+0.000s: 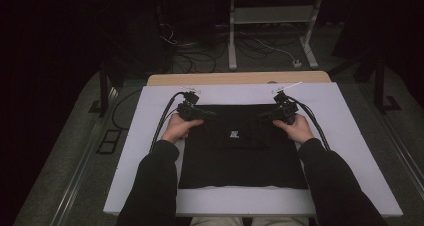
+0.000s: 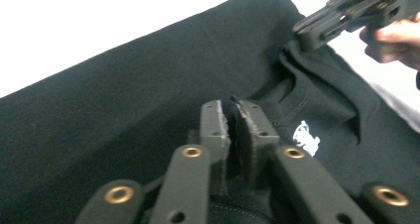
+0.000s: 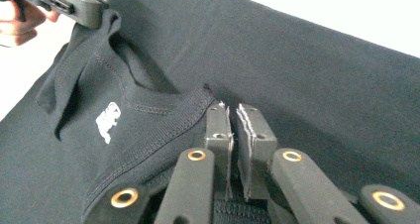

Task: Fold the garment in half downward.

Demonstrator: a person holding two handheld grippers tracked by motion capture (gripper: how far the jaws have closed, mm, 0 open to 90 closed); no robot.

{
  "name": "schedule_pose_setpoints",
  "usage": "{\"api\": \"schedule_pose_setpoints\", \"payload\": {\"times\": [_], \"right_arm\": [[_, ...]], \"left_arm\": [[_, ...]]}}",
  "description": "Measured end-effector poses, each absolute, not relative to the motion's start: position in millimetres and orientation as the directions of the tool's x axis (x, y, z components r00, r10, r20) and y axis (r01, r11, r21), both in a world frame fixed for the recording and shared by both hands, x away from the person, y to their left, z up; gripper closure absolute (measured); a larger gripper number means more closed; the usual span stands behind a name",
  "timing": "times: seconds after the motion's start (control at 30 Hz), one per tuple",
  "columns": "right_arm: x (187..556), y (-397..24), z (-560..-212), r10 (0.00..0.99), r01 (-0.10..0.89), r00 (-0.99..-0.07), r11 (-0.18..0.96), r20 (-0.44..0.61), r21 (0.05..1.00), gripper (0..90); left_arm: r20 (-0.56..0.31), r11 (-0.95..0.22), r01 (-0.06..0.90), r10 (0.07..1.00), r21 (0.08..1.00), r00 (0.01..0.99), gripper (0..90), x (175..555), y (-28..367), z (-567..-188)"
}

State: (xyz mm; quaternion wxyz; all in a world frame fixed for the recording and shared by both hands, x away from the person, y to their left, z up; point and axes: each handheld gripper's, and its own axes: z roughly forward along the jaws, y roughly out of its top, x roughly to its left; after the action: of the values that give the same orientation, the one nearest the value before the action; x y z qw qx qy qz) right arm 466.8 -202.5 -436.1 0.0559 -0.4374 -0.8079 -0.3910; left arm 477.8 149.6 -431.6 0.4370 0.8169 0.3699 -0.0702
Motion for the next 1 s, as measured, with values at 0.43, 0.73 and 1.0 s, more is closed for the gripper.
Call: {"api": "schedule_pose_setpoints", "payload": {"times": [0.43, 0.73, 1.0], "right_arm": [[462, -212, -423, 0.64, 0.735, -0.626, 0.292, 0.446, 0.612, 85.0], [451, -218, -403, 0.606, 0.708, -0.659, 0.299, 0.445, 0.64, 85.6], [431, -223, -395, 0.571, 0.681, -0.69, 0.303, 0.444, 0.667, 85.6]], "left_arm": [[-0.438, -0.303, 0.646, 0.532, 0.701, 0.725, 87.8, 475, 155, -418], [-0.443, -0.288, 0.622, 0.496, 0.728, 0.747, 88.1, 460, 156, -400], [-0.456, -0.254, 0.624, 0.493, 0.739, 0.741, 88.1, 439, 165, -394]]}}
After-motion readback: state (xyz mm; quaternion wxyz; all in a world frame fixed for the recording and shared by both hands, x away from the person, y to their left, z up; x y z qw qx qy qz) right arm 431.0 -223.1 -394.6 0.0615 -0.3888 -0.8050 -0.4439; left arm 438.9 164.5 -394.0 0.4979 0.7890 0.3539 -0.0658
